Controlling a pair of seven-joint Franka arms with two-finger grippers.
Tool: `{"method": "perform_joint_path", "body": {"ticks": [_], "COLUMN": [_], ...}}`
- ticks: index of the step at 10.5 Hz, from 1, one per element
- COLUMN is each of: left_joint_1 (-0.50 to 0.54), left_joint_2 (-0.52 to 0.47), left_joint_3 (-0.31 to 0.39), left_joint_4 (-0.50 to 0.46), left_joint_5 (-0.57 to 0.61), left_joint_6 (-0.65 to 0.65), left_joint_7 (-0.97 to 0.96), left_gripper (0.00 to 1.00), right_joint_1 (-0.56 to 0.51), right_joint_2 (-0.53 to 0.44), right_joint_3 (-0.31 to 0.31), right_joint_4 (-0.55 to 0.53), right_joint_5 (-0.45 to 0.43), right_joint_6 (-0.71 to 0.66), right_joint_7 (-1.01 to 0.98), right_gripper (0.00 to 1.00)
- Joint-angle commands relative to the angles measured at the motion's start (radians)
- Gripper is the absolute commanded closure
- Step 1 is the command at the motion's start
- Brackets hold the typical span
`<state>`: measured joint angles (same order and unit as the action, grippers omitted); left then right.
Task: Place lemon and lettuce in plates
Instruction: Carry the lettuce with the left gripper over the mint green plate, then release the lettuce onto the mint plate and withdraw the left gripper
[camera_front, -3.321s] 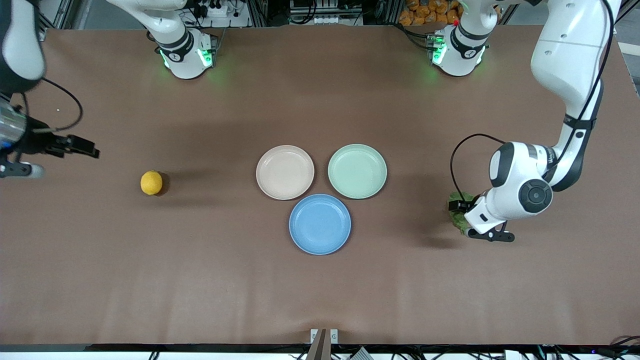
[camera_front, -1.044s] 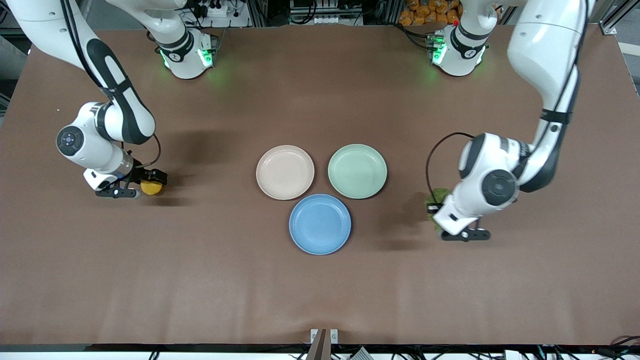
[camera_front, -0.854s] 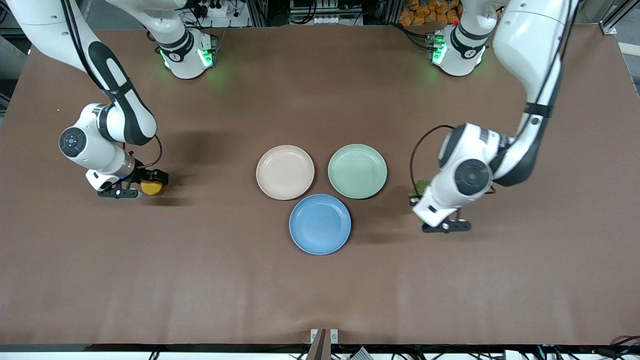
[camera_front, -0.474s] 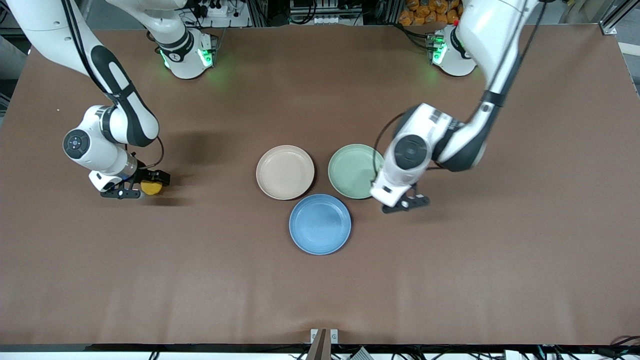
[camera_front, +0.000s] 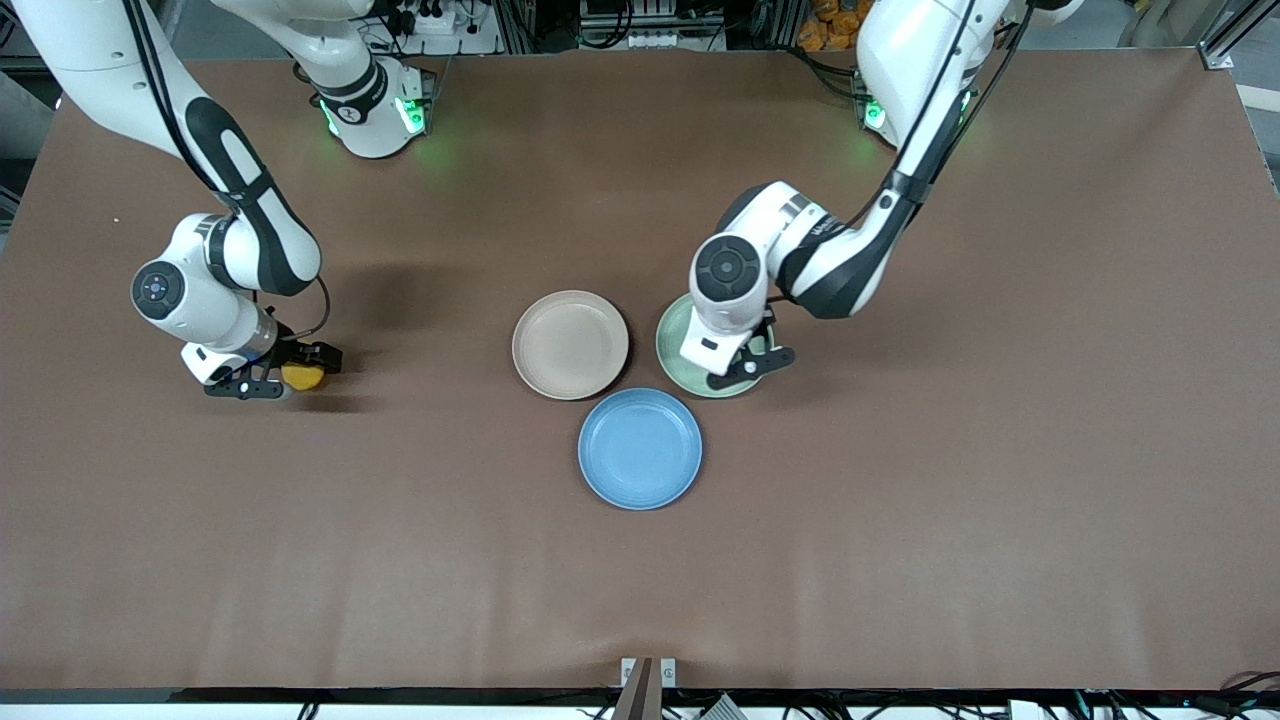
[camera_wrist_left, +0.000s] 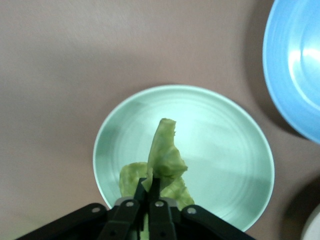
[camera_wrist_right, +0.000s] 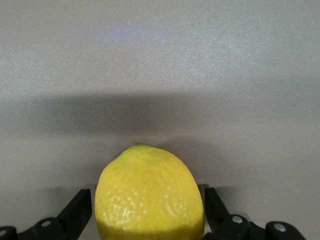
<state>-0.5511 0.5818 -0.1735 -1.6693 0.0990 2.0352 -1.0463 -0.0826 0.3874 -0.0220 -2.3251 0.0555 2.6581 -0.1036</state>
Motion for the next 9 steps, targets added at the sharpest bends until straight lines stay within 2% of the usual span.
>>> {"method": "perform_joint_path", "body": {"ticks": [1, 2, 4, 5, 9], "left_joint_1": [-0.019, -0.018, -0.006, 0.002, 0.105], "left_joint_2": [0.052, 0.055, 0.020, -0.012, -0.071], "left_joint_3": [0.006, 0.006, 0.008, 0.020, 0.023], "left_joint_4": [0.055, 0.071, 0.095, 0.100, 0.180], "left_joint_5": [-0.005, -0.016, -0.015, -0.009, -0.002], "left_joint_6": [-0.012, -0.012, -0.015, -0.027, -0.066], "left_joint_7": [-0.050, -0.061, -0.057, -0.049, 0.049], "left_gripper": [0.16, 0.00, 0.00, 0.00, 0.00], "right_joint_1": [0.000, 0.001, 0.000, -0.002, 0.000], "right_joint_2": [0.007, 0.010, 0.010, 0.008, -0.004], "right_joint_3": [0.002, 0.002, 0.002, 0.002, 0.005], "right_joint_4": [-0.005, -0.005, 0.000, 0.003, 0.058], "right_joint_5": [0.012, 0.012, 0.012, 0.012, 0.012], "right_joint_6": [0.025, 0.025, 0.014, 0.010, -0.099], "right_joint_7": [-0.004, -0.004, -0.002, -0.002, -0.001], "right_gripper": [0.06, 0.18, 0.47, 0.57, 0.57]}}
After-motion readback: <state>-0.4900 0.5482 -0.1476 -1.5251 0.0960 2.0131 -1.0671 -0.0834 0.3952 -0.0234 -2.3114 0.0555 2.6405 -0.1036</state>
